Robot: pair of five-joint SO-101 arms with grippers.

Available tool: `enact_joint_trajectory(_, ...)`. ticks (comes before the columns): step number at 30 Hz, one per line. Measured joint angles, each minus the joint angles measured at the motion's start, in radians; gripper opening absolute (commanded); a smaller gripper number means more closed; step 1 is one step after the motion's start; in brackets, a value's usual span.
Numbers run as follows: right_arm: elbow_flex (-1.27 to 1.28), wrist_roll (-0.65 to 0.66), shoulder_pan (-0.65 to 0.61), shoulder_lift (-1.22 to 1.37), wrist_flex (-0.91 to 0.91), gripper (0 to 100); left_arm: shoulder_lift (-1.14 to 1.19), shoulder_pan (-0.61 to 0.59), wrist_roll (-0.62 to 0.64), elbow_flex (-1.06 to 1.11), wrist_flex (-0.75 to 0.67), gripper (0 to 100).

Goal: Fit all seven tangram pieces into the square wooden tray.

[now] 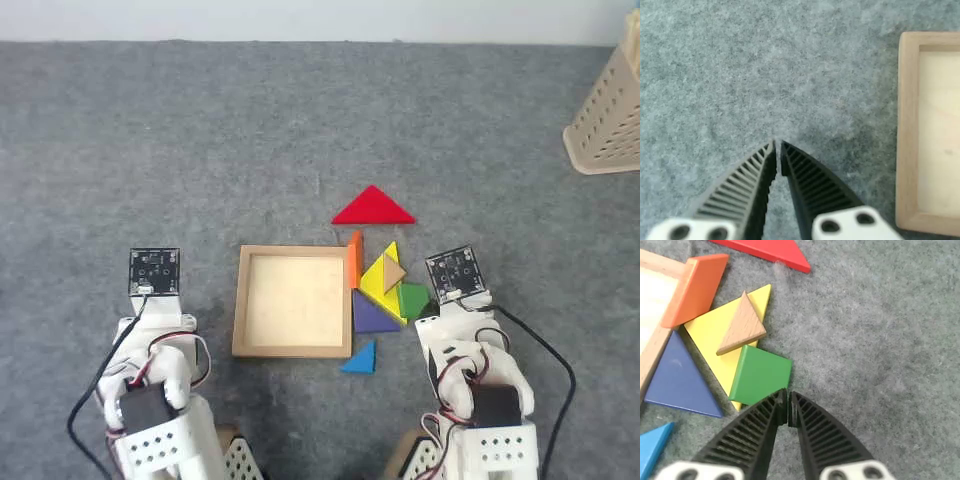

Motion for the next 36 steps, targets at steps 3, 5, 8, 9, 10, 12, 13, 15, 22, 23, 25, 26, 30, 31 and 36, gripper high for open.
enact_joint_trajectory(3, 0.000, 0.000, 0.000, 0.000, 0.000, 0.9, 0.000, 0.000, 0.000, 0.000, 0.000, 1)
enact_joint_trajectory(5, 0.000, 0.000, 0.000, 0.000, 0.000, 0.9, 0.000, 0.000, 0.000, 0.000, 0.000, 1)
enact_joint_trajectory(8, 0.000, 0.000, 0.000, 0.000, 0.000, 0.9, 0.000, 0.000, 0.000, 0.000, 0.000, 1)
enact_joint_trajectory(9, 0.000, 0.000, 0.000, 0.000, 0.000, 0.9, 0.000, 0.000, 0.000, 0.000, 0.000, 1)
enact_joint_trajectory(10, 0.000, 0.000, 0.000, 0.000, 0.000, 0.9, 0.000, 0.000, 0.000, 0.000, 0.000, 1)
enact_joint_trajectory(12, 0.000, 0.000, 0.000, 0.000, 0.000, 0.9, 0.000, 0.000, 0.000, 0.000, 0.000, 1)
enact_joint_trajectory(13, 0.000, 0.000, 0.000, 0.000, 0.000, 0.9, 0.000, 0.000, 0.000, 0.000, 0.000, 1)
enact_joint_trajectory(15, 0.000, 0.000, 0.000, 0.000, 0.000, 0.9, 0.000, 0.000, 0.000, 0.000, 0.000, 1)
enact_joint_trajectory(22, 0.000, 0.000, 0.000, 0.000, 0.000, 0.9, 0.000, 0.000, 0.000, 0.000, 0.000, 1)
enact_joint_trajectory(23, 0.000, 0.000, 0.000, 0.000, 0.000, 0.9, 0.000, 0.000, 0.000, 0.000, 0.000, 1)
enact_joint_trajectory(25, 0.000, 0.000, 0.000, 0.000, 0.000, 0.9, 0.000, 0.000, 0.000, 0.000, 0.000, 1)
enact_joint_trajectory(26, 0.000, 0.000, 0.000, 0.000, 0.000, 0.9, 0.000, 0.000, 0.000, 0.000, 0.000, 1)
enact_joint_trajectory(30, 0.000, 0.000, 0.000, 0.000, 0.000, 0.9, 0.000, 0.000, 0.000, 0.000, 0.000, 1)
enact_joint_trajectory(31, 0.000, 0.000, 0.000, 0.000, 0.000, 0.9, 0.000, 0.000, 0.000, 0.000, 0.000, 1)
enact_joint_trajectory(36, 0.000, 0.000, -0.057, 0.000, 0.000, 0.9, 0.000, 0.000, 0.000, 0.000, 0.000, 1)
